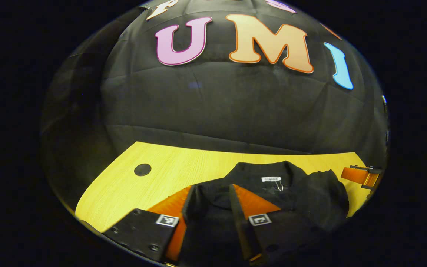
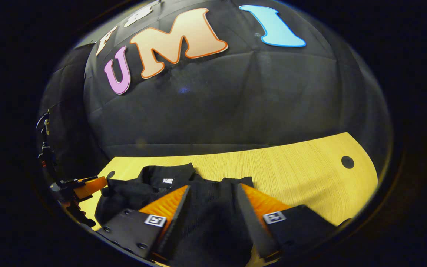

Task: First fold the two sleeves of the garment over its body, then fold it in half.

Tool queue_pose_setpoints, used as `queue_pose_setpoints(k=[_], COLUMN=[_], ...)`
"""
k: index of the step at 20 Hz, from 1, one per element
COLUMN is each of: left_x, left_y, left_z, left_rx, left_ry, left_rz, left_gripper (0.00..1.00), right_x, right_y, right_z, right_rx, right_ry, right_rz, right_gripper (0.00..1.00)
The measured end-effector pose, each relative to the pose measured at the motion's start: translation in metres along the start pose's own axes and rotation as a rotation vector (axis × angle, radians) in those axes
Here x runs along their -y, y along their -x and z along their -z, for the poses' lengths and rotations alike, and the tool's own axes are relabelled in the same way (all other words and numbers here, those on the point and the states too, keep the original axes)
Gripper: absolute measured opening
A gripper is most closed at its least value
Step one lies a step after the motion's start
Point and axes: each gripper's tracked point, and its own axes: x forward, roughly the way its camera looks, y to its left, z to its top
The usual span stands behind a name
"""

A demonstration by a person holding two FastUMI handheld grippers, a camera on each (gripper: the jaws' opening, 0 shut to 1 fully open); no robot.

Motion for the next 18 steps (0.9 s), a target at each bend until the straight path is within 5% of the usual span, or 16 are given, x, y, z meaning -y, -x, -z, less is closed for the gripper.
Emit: queue_pose_setpoints(k=[2, 3, 5, 18], left_x=[0.0, 0.0, -0.001, -0.03], left_y=[0.007, 0.011, 0.02, 0.176], left_z=[-0.011, -0.016, -0.024, -0.059], left_rx=[0.029, 0.043, 0.057, 0.239], left_ry=[0.01, 0.015, 0.021, -0.025], left_rz=[0.0, 0.0, 0.003, 0.029], left_gripper=[0.75, 0.88, 0.99, 0.95], right_x=[-0.002, -0.005, -0.008, -0.036], right_y=[0.01, 0.017, 0.033, 0.209], right_z=[-0.005, -0.01, -0.017, -0.003], right_rx=[0.033, 0.054, 0.09, 0.302], right_ry=[0.017, 0.02, 0.032, 0.07], right_rz=[0.005, 0.001, 0.004, 0.071], right_gripper=[0.97, 0.98, 0.98, 0.98])
